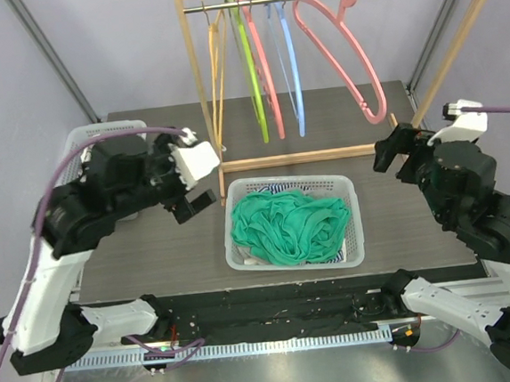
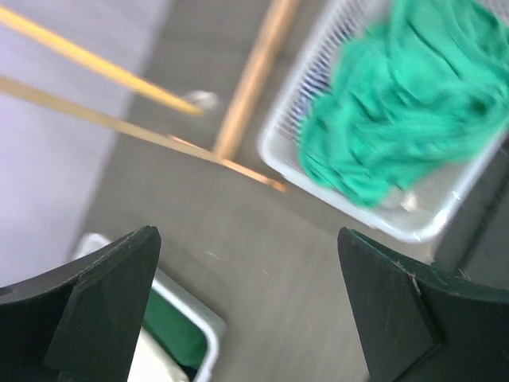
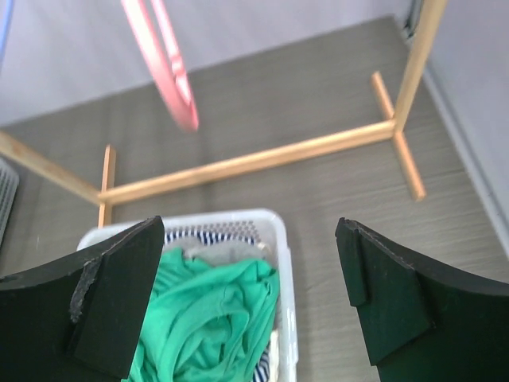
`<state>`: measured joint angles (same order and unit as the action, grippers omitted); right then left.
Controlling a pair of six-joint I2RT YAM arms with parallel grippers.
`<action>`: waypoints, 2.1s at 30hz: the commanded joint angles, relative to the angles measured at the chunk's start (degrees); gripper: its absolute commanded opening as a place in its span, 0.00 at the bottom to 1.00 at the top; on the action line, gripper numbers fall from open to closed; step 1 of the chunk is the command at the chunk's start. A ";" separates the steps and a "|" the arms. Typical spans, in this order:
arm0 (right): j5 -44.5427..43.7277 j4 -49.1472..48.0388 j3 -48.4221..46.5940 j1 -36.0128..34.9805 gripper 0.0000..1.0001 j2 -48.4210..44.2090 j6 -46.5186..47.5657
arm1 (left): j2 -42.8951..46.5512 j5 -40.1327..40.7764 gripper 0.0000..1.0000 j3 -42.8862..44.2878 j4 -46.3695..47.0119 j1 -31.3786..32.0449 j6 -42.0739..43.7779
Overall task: Remove the tank top from the hanger
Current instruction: Reset both arms
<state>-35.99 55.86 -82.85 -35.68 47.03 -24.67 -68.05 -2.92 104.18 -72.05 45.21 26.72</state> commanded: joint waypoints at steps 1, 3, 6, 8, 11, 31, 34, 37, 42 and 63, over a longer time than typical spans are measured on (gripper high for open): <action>-10.40 -0.31 -5.12 -0.35 1.00 2.98 5.49 | 3.45 10.63 1.00 4.72 7.35 -0.47 0.01; -13.48 -1.53 -6.70 -0.35 1.00 3.07 7.26 | 5.55 15.03 0.99 0.70 14.89 -1.00 -0.97; -20.60 -3.03 -6.89 -0.35 1.00 2.72 9.11 | 7.94 21.63 1.00 -10.12 24.20 -2.05 -1.84; -22.72 -4.26 -6.10 -0.35 1.00 2.46 10.08 | 6.71 21.03 1.00 -13.30 25.29 -4.15 -3.33; -20.71 -6.11 -4.26 -0.35 1.00 1.32 8.77 | 4.95 17.79 1.00 -13.57 26.08 -7.14 -8.69; -29.93 -26.03 9.89 -0.18 1.00 -4.13 17.54 | -4.72 -9.56 0.88 -7.49 29.06 -40.99 -32.69; -28.36 -32.91 12.54 1.31 1.00 -2.39 18.60 | -4.37 -10.61 0.88 -10.66 33.81 -42.39 -34.45; -14.53 -33.18 10.00 8.50 1.00 2.69 16.06 | -5.07 -11.49 0.87 -10.76 34.96 -43.19 -34.28; 3.71 -33.97 1.65 31.17 1.00 10.01 12.45 | -4.81 -12.46 0.87 -10.40 37.58 -43.54 -33.32; 19.74 -48.66 30.55 41.40 1.00 5.54 11.39 | -7.00 -12.90 0.81 -35.80 55.98 -44.07 -33.05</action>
<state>-17.23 12.05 -55.66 8.60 56.64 -15.75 -75.24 -15.68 71.29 -22.41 1.48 -6.42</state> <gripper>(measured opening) 0.996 0.781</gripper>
